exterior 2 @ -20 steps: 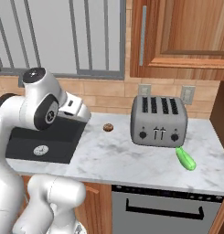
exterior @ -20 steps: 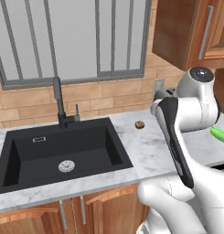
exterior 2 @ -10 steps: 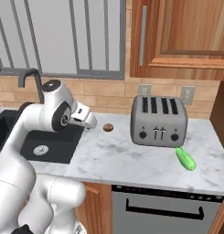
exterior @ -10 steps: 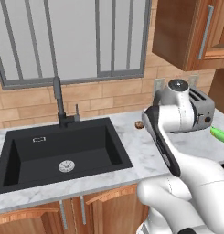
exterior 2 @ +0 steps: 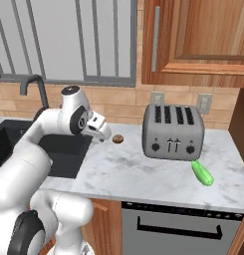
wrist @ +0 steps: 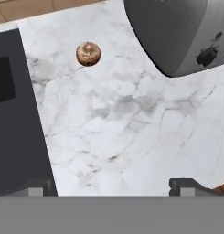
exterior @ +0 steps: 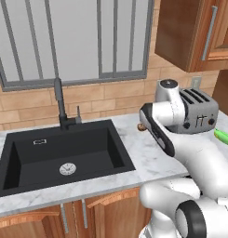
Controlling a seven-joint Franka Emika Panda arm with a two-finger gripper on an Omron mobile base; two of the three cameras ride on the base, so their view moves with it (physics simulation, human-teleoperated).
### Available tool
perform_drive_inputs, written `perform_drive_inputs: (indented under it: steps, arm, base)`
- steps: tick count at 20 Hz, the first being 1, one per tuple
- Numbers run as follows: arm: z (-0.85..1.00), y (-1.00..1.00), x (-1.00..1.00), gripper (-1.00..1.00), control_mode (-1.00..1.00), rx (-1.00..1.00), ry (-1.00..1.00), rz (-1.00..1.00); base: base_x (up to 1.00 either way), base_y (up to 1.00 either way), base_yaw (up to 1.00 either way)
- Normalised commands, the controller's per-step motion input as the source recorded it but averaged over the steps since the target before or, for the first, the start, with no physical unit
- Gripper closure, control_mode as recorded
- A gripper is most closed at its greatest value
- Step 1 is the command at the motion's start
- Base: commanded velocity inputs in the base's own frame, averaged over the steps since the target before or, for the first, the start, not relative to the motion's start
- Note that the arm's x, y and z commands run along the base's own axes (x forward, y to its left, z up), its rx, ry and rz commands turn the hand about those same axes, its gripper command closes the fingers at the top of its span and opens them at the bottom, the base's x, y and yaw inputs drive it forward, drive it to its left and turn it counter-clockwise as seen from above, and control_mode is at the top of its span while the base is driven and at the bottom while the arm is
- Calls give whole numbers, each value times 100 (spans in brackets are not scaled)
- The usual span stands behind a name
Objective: Place the beer on the top shelf of the fridge to keep it out of children's reach, and place the corn and mushroom on lower shelves for easy access.
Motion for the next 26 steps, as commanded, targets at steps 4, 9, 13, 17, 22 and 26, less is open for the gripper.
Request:
perform_drive_inputs:
  steps: [4, 9, 13, 17, 22, 26]
  arm:
    - [-24, -13, 41, -100, -100, 8, 9, -7]
    - [-25, -5, 35, -100, -100, 9, 0, -5]
    - [-23, 0, 32, -100, -100, 8, 0, -3]
    - [-25, 0, 27, -100, -100, 4, 0, -1]
    - [-19, 0, 23, -100, -100, 0, 0, -1]
    - [-24, 0, 26, -100, -100, 0, 0, 0]
  base:
    - [0, 0, 0]
    - [0, 0, 0]
    - [0, 0, 0]
    - [0, 0, 0]
    - [0, 0, 0]
    - [0, 0, 0]
